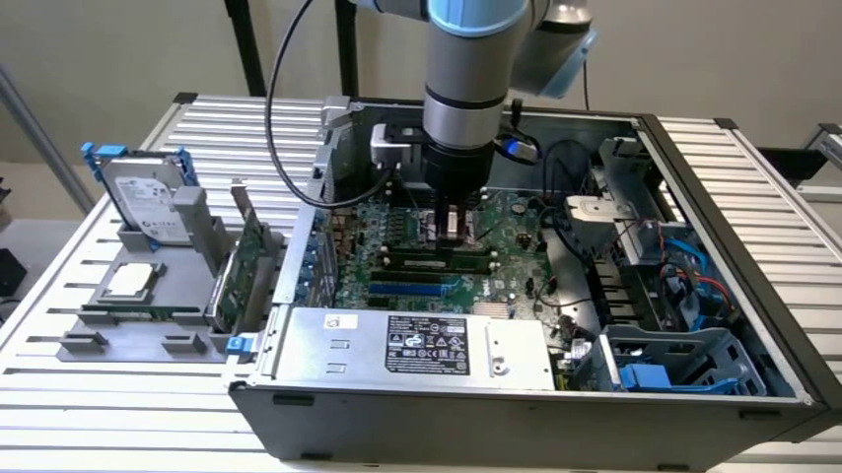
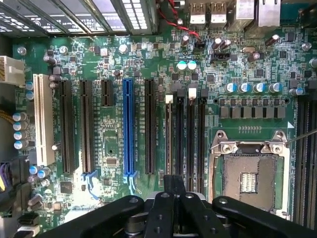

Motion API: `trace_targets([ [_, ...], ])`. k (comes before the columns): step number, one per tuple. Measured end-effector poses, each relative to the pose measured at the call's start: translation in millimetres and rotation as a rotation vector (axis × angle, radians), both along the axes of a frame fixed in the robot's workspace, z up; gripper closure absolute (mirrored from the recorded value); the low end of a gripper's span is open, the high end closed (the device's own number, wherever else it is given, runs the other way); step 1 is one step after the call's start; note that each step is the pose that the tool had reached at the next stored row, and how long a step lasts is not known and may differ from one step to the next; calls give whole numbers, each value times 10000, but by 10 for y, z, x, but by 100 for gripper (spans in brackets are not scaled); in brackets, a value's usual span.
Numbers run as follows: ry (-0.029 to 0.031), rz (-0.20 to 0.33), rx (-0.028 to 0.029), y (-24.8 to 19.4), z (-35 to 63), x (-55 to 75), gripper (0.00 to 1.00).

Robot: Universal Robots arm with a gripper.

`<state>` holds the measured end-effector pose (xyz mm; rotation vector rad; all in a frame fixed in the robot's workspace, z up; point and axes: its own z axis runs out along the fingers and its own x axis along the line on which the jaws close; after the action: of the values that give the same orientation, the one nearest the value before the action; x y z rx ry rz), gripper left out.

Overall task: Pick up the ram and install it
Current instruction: 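Press down the ram until it locks into place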

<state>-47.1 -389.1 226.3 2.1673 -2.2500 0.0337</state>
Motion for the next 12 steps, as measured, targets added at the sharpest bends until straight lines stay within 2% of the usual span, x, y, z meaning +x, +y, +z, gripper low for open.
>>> trace_targets([
  [1,0,-3,18,3,34,-1,100],
  [5,1,1,1,1,172,1,100],
  [12,1,1,2,1,182,1,100],
])
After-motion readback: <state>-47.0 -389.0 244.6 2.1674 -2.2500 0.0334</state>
